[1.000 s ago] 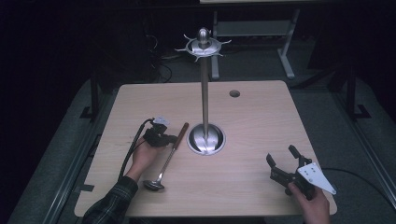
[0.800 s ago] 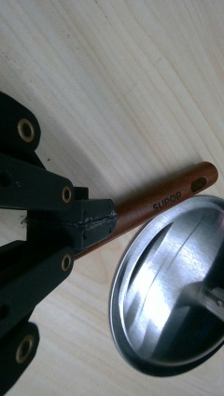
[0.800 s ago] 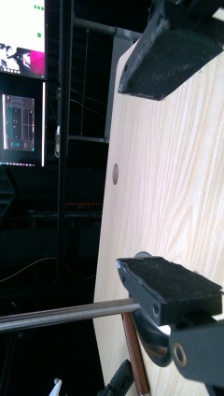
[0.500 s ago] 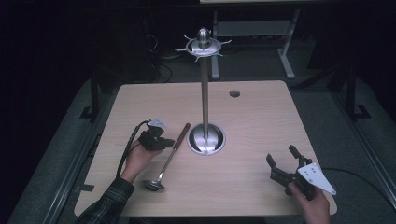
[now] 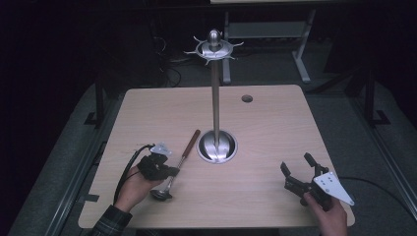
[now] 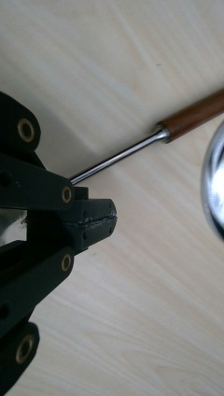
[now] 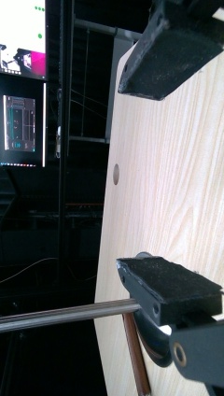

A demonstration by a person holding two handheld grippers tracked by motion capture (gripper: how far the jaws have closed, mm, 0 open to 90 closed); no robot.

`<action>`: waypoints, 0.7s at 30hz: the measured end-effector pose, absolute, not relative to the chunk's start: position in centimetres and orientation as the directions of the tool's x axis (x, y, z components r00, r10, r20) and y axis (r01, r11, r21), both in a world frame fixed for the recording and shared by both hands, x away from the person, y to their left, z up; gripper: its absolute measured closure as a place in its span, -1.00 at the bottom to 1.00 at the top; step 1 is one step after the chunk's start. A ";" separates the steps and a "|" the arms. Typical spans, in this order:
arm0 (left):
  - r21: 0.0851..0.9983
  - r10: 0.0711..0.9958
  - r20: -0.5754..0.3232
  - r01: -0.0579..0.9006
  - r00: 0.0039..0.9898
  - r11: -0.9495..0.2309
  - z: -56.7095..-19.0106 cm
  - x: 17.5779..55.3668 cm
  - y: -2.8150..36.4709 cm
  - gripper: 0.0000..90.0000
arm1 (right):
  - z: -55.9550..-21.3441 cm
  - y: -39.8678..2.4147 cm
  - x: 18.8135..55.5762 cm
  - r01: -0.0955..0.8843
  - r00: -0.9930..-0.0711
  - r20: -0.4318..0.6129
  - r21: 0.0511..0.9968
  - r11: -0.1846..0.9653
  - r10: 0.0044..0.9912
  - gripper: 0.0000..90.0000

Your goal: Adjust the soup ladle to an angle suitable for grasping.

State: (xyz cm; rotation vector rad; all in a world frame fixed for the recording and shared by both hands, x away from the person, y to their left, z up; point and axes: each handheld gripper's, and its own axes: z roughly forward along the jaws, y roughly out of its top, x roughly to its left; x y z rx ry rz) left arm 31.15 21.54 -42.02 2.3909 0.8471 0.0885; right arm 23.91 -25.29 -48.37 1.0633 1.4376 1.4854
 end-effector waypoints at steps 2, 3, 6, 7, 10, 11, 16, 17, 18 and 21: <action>0.547 0.599 -0.129 0.560 0.791 -0.622 -42.2 30.6 21.8 1.00 | -48.4 -25.3 23.9 0.012 -0.331 0.041 0.999 -0.039 0.943 -0.71; 0.540 0.598 -0.128 0.562 0.791 -0.627 -42.3 30.5 21.9 1.00 | -48.4 -25.3 23.9 0.012 -0.332 0.041 0.999 -0.039 0.943 -0.71; 0.525 0.598 -0.130 0.567 0.790 -0.635 -42.7 30.5 22.0 1.00 | -48.4 -25.3 23.9 0.012 -0.332 0.042 0.999 -0.040 0.942 -0.71; 0.523 0.599 -0.128 0.567 0.791 -0.637 -42.8 30.6 21.9 1.00 | -48.4 -25.3 23.9 0.015 -0.332 0.041 0.999 -0.039 0.942 -0.71; 0.518 0.611 -0.147 0.587 0.778 -0.622 -43.3 30.6 21.6 1.00 | -48.4 -25.3 23.9 0.013 -0.331 0.041 0.999 -0.039 0.943 -0.71; 0.495 0.596 -0.134 0.574 0.792 -0.652 -43.3 30.7 21.7 1.00 | -48.4 -25.3 23.9 0.012 -0.331 0.041 0.999 -0.039 0.943 -0.71; 0.478 0.598 -0.137 0.582 0.790 -0.658 -43.7 30.8 21.5 1.00 | -48.4 -25.3 23.9 0.016 -0.332 0.041 0.999 -0.038 0.943 -0.71; 0.474 0.598 -0.136 0.582 0.790 -0.661 -43.8 30.8 21.4 1.00 | -48.4 -25.3 23.9 0.014 -0.331 0.040 0.999 -0.038 0.943 -0.71; 0.469 0.594 -0.133 0.578 0.794 -0.668 -43.8 30.9 21.4 1.00 | -48.4 -25.2 23.9 0.015 -0.331 0.041 0.999 -0.039 0.943 -0.71; 0.472 0.600 -0.132 0.582 0.789 -0.662 -43.9 30.8 21.3 1.00 | -48.4 -25.2 23.9 0.015 -0.330 0.041 0.999 -0.038 0.943 -0.71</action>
